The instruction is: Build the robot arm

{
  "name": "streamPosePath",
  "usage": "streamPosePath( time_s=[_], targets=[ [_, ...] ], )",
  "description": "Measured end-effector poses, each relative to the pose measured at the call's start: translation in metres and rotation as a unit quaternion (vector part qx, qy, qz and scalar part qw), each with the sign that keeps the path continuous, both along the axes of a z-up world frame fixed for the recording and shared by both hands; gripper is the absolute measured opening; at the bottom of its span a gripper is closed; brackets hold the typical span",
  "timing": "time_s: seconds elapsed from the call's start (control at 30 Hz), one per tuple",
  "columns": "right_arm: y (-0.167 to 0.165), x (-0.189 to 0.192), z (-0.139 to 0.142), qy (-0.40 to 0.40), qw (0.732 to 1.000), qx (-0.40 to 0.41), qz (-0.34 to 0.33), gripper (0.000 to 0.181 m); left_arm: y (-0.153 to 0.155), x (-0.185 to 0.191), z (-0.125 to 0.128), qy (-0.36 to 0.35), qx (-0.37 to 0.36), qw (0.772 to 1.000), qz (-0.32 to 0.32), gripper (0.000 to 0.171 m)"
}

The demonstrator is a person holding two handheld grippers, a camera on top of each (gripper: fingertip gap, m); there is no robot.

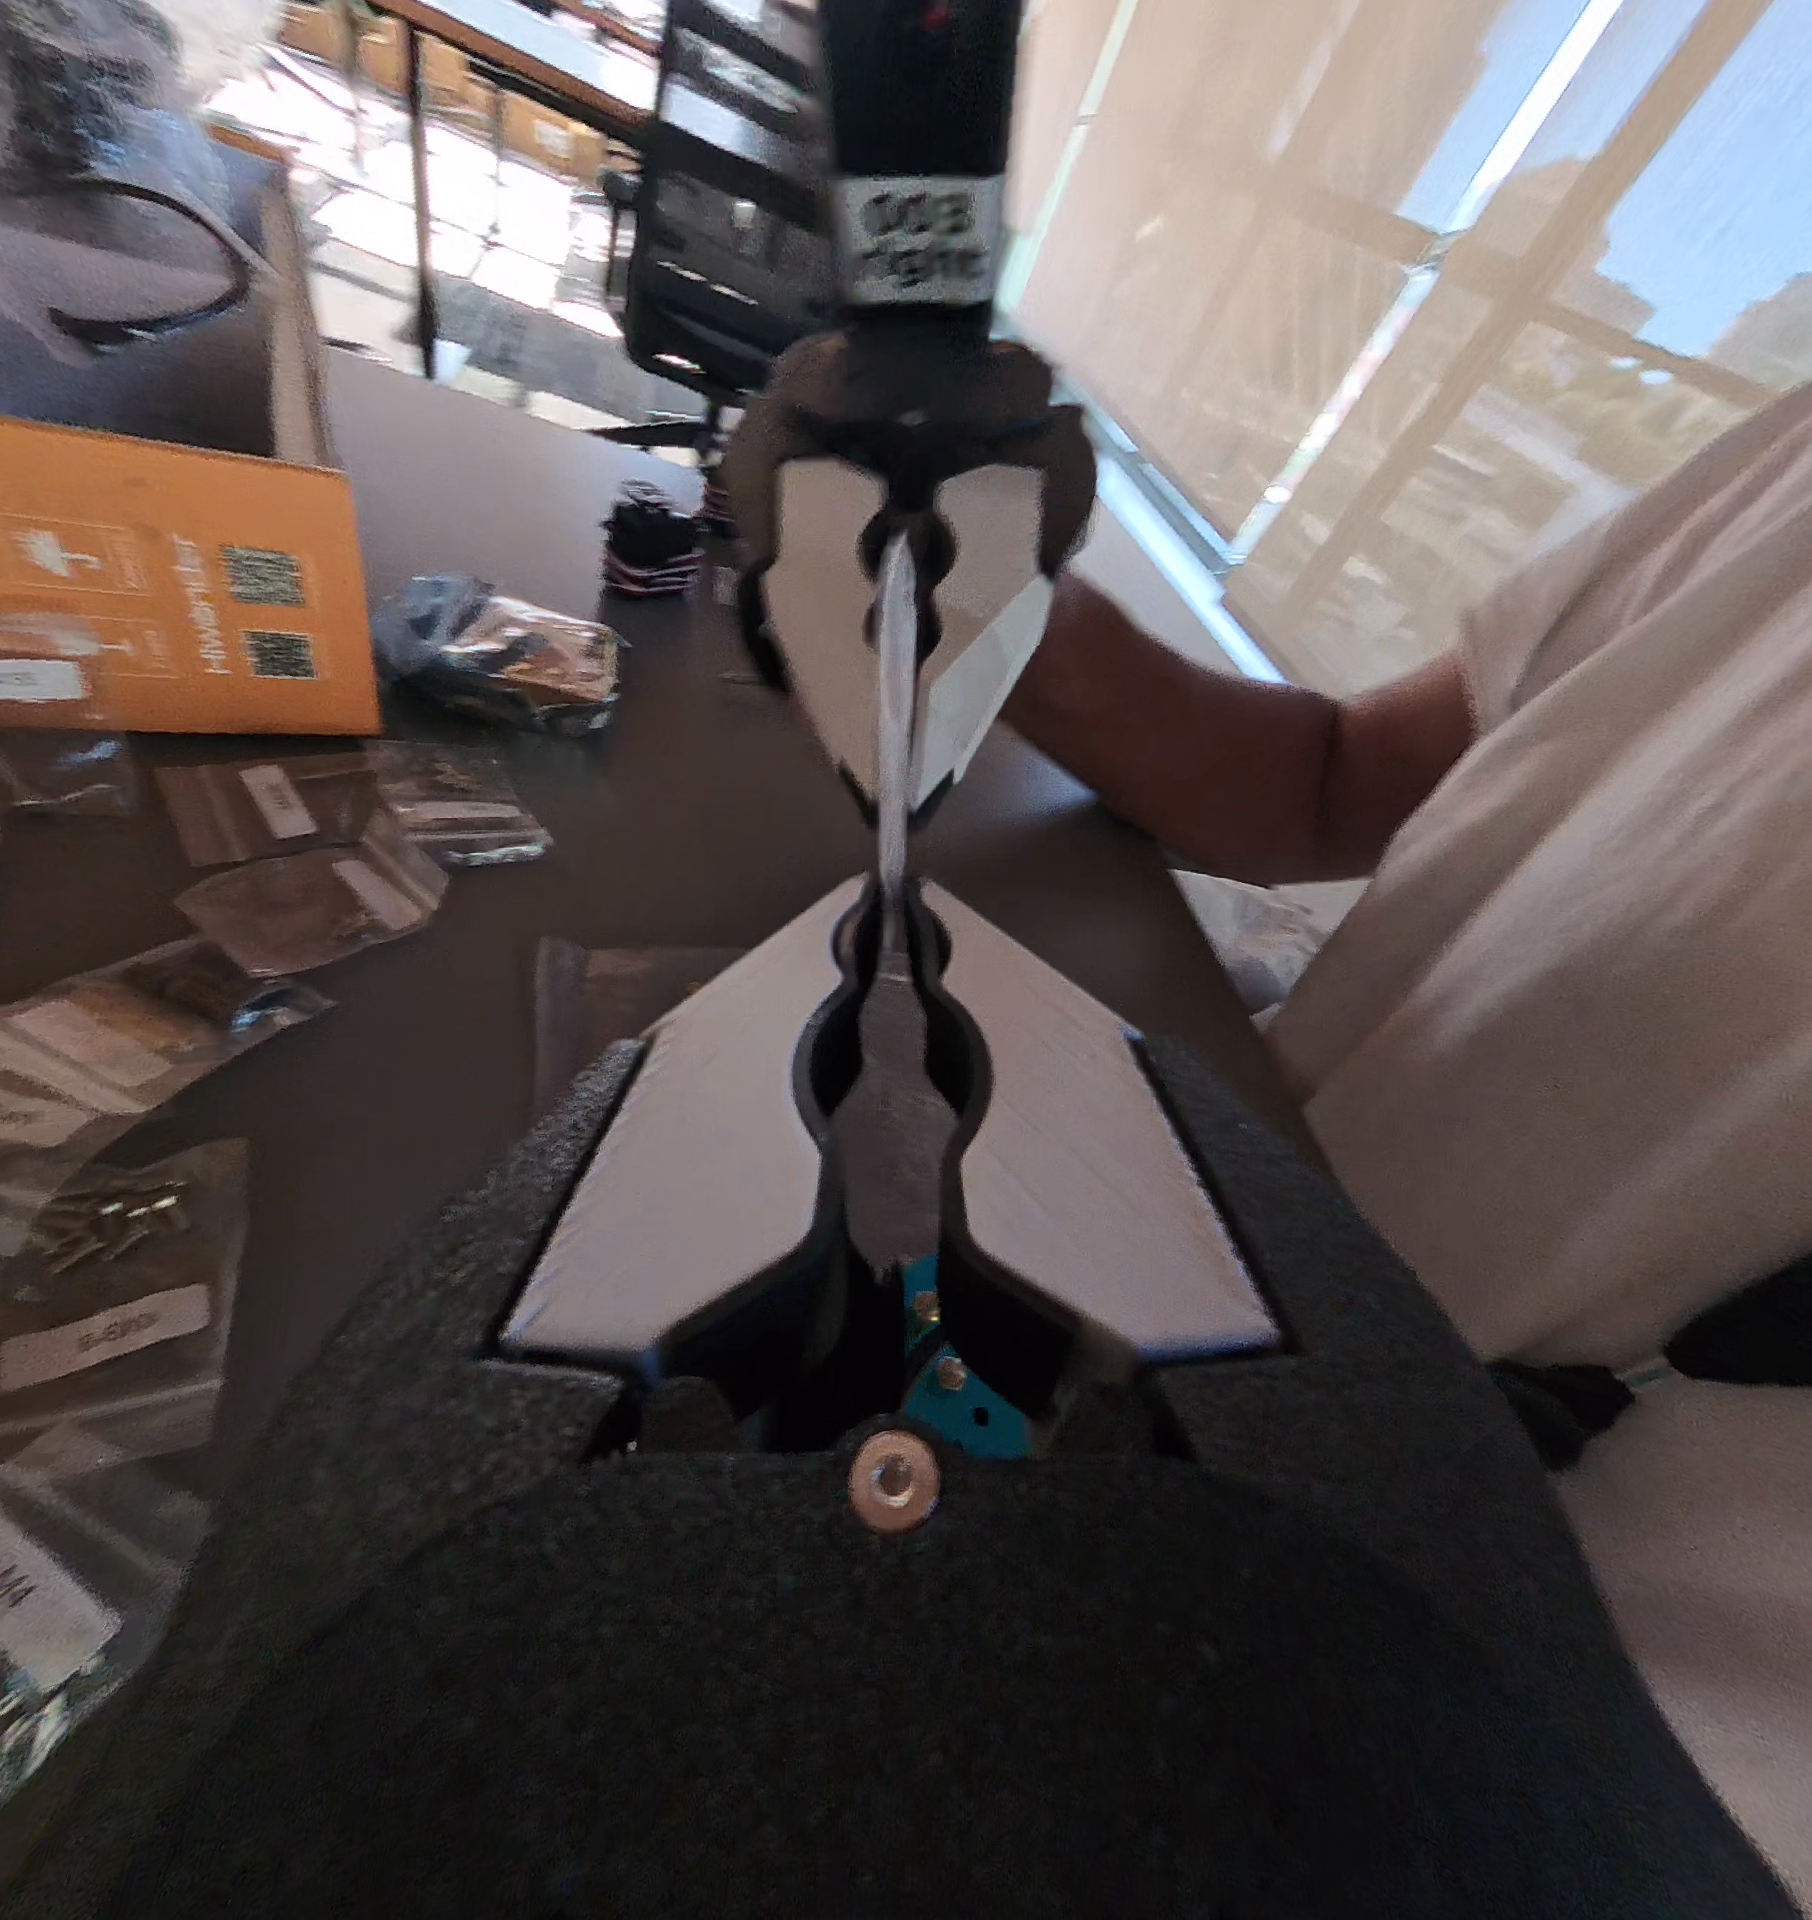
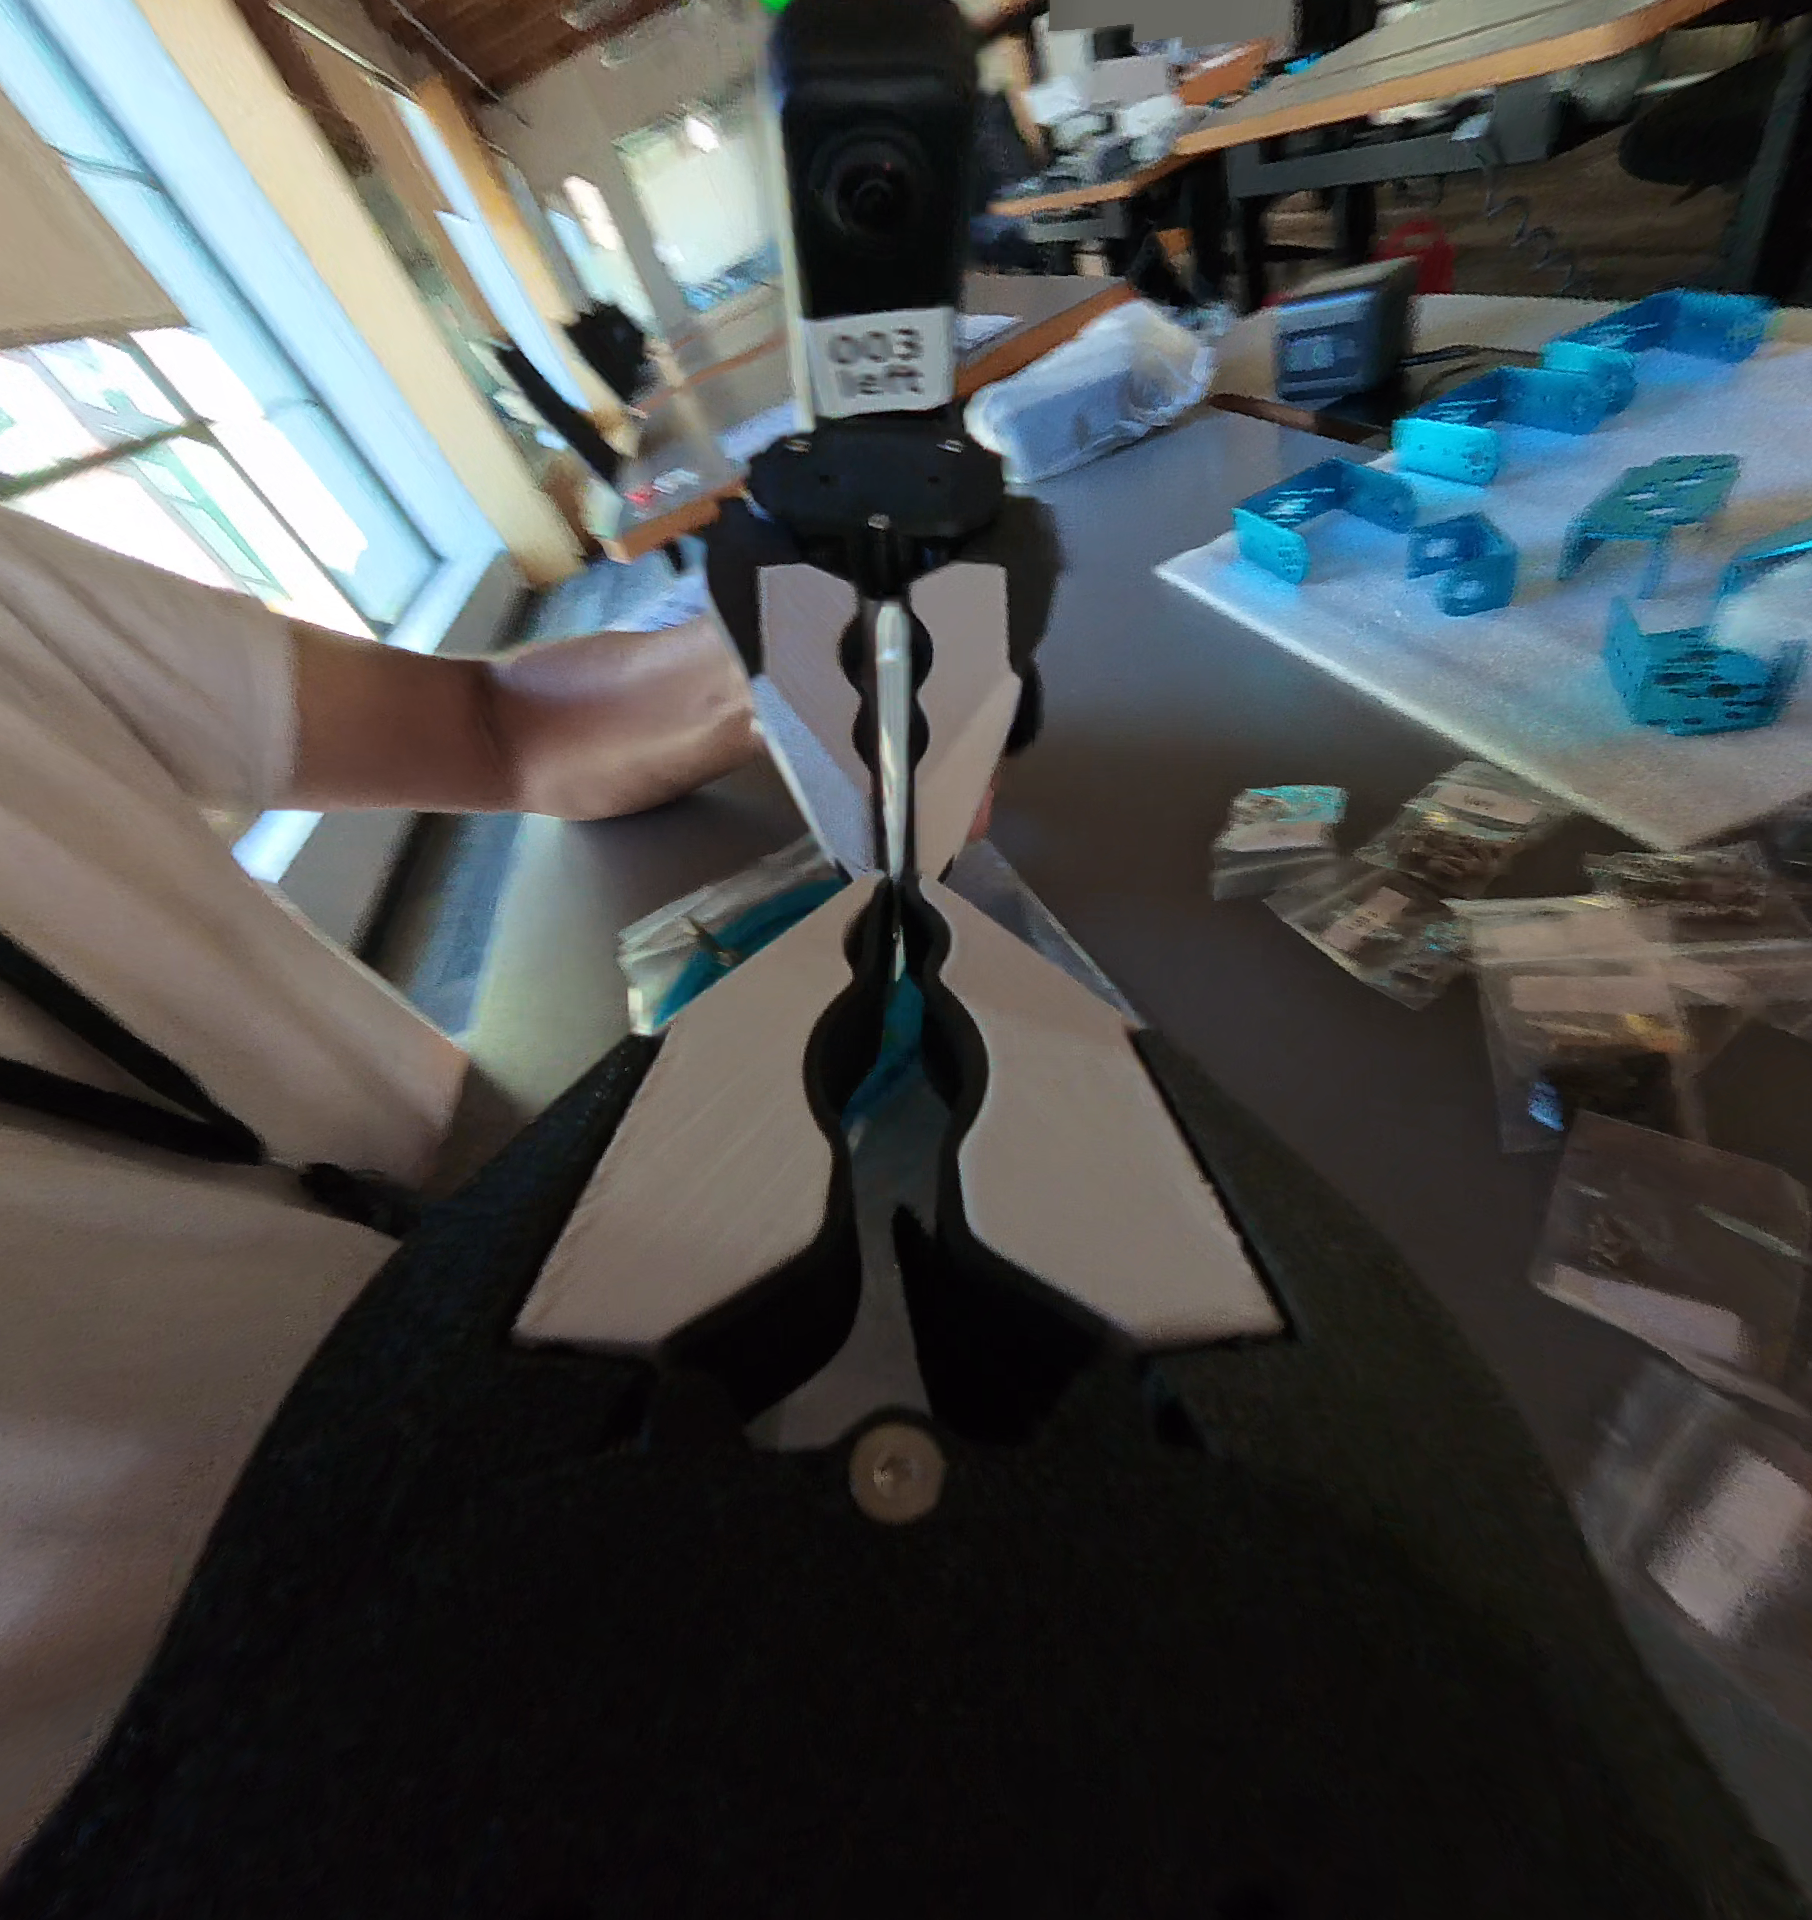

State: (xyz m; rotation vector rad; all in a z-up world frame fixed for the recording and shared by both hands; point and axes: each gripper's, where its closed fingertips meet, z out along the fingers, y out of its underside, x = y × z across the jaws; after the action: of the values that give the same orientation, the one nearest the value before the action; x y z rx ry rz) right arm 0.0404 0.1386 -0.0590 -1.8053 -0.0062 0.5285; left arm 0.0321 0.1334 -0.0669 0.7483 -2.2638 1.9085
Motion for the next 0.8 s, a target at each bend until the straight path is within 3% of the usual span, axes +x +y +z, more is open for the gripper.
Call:
streamPosePath(
  time_s=[0.07, 0.13, 0.2, 0.27, 0.37, 0.5, 0.57, 0.8],
  targets=[
    [-0.027, 0.022, 0.001, -0.068, 0.994, -0.042, -0.073, 0.000, 0.005, 0.005, -0.001, -0.015, 0.027, 0.999, 0.034, 0.028],
    [-0.086, 0.060, -0.002, -0.156, 0.963, -0.122, -0.181, 0.000, 0.014, 0.001, -0.005, -0.030, 0.074, 0.995, 0.055, 0.028],
    [-0.164, 0.076, -0.010, -0.141, 0.937, -0.215, -0.236, 0.000, 0.024, -0.008, -0.008, -0.054, 0.121, 0.988, 0.077, 0.028],
    [-0.246, 0.086, -0.035, -0.111, 0.894, -0.331, -0.282, 0.000, 0.040, -0.016, -0.015, -0.070, 0.179, 0.975, 0.113, 0.028],
    [-0.323, 0.096, -0.065, -0.049, 0.855, -0.404, -0.323, 0.000, 0.066, -0.034, -0.028, -0.094, 0.263, 0.947, 0.158, 0.028],
    [-0.357, 0.109, -0.074, -0.039, 0.853, -0.389, -0.347, 0.004, 0.079, -0.061, -0.028, -0.072, 0.254, 0.941, 0.212, 0.028],
    [-0.369, 0.116, -0.072, -0.041, 0.848, -0.380, -0.367, 0.025, 0.082, -0.075, -0.021, -0.049, 0.217, 0.944, 0.242, 0.028],
    [-0.392, 0.124, -0.068, -0.077, 0.831, -0.366, -0.412, 0.028, 0.111, -0.128, -0.004, 0.005, 0.051, 0.929, 0.366, 0.028]
  ],
)
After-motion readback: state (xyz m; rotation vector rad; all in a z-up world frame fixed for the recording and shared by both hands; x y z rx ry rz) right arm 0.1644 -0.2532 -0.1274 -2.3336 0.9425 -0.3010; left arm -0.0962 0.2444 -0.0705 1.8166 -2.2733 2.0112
